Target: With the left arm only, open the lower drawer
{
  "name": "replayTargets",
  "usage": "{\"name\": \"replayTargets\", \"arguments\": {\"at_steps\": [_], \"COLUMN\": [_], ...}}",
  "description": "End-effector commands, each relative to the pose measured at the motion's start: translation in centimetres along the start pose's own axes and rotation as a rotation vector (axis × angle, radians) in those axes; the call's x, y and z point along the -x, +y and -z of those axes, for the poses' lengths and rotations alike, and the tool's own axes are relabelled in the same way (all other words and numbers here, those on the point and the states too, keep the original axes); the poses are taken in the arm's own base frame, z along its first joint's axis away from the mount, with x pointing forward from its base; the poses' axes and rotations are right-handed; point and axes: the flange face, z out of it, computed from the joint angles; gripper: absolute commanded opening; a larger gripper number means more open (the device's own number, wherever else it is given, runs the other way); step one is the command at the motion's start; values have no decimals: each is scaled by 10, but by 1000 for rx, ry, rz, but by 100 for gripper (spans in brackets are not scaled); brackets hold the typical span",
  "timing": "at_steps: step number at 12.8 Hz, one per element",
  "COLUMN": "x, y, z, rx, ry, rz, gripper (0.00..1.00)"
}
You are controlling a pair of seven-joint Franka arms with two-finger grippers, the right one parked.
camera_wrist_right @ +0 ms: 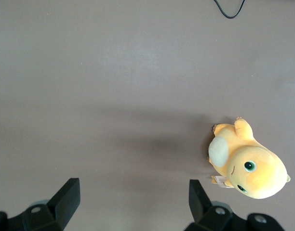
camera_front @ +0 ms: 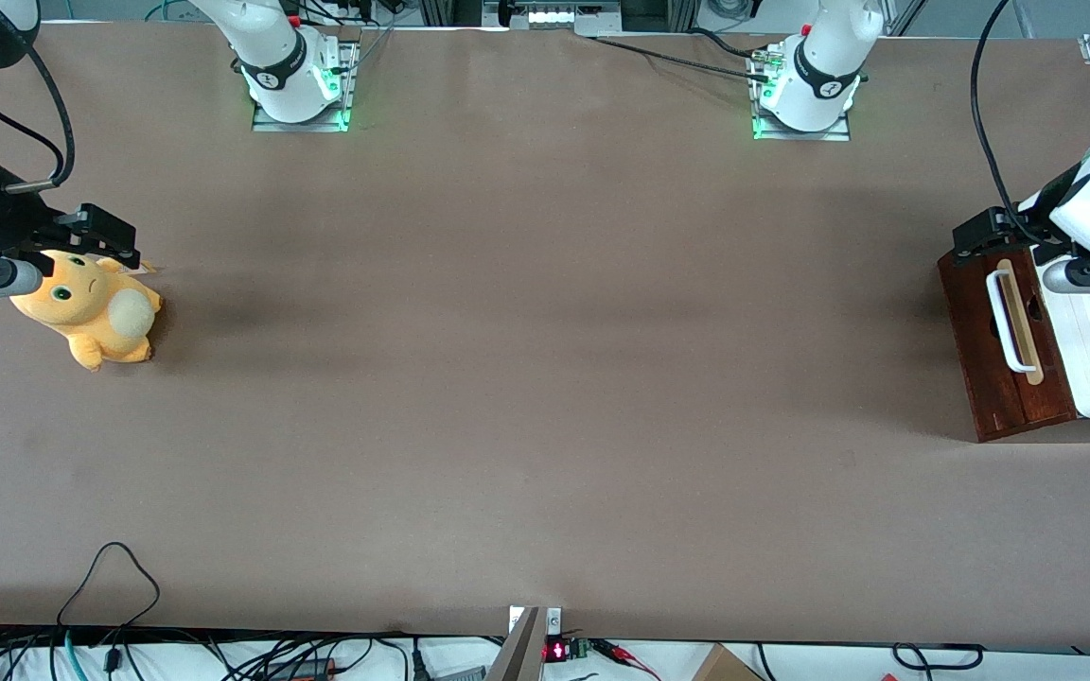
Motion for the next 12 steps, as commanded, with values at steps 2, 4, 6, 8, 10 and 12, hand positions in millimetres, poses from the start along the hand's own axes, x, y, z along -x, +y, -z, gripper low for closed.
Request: {"name": "replayTargets", "arguments": {"at_steps": [2, 4, 6, 8, 10, 12], "x": [7, 6, 5, 6, 7, 10], "y": [-1, 0, 1, 1, 1, 1], "z": [9, 19, 19, 16, 16, 12], "rx": [25, 23, 30, 62, 62, 62], "ry": [-24, -4, -2, -12, -22, -51], "rz": [-19, -8, -18, -15, -16, -21], "gripper": [100, 100, 100, 100, 100, 100]}}
